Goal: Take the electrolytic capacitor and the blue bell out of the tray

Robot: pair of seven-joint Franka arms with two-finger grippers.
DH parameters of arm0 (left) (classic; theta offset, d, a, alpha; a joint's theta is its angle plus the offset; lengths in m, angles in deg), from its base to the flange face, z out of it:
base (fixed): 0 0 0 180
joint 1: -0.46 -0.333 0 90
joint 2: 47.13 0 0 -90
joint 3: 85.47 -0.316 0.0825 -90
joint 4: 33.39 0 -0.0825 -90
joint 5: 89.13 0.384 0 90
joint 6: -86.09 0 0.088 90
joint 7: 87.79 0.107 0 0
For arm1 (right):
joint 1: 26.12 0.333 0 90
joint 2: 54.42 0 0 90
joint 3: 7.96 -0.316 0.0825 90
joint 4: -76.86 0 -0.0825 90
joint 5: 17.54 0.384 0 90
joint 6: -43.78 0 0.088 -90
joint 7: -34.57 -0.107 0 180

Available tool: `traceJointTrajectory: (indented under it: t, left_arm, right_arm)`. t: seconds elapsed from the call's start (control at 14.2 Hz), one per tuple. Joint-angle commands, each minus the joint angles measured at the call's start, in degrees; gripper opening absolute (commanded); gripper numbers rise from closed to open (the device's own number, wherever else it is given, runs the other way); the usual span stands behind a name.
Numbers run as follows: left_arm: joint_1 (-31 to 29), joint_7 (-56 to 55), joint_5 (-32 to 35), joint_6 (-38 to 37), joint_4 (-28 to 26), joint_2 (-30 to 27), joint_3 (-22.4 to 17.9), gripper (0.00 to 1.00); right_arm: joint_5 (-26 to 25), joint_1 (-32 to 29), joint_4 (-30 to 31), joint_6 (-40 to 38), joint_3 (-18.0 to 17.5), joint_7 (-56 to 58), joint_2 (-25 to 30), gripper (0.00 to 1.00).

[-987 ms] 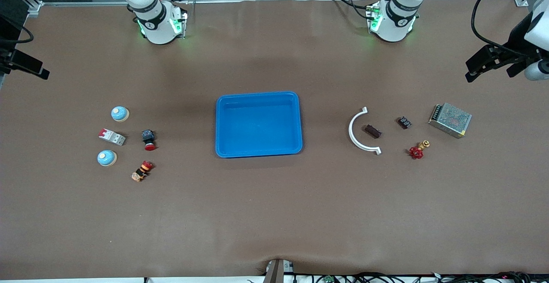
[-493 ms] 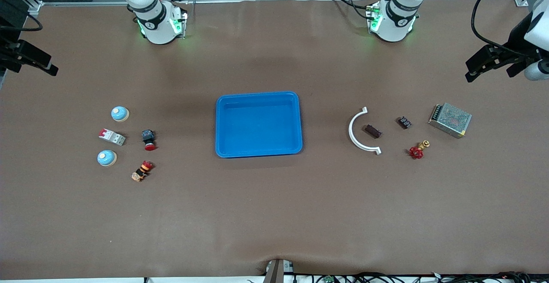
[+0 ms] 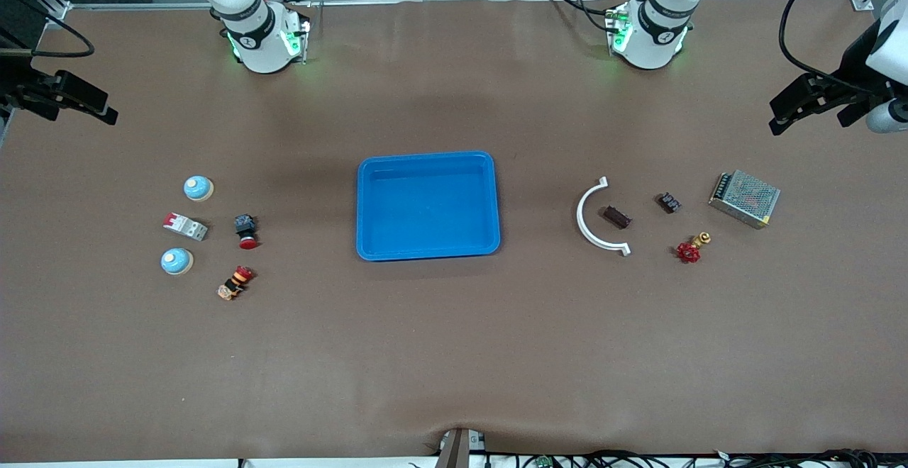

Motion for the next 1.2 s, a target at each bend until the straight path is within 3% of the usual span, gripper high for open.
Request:
traceJointTrajectory:
  t: [0.0,1.13]
  left_arm:
    - [-0.2,0.7,-1.0,-1.1,0.6,-0.1,0.1,1.00]
    - [-0.2,1.3,-1.0,-4.0,0.5,-0.6,1.4,1.00]
  right_arm:
    - [0.9,0.1,2.7,0.1,-0.4,0.3,1.7,1.00]
    - [-0.3,0.1,3.8,4.2,-0.4,2.4,2.3,1.00]
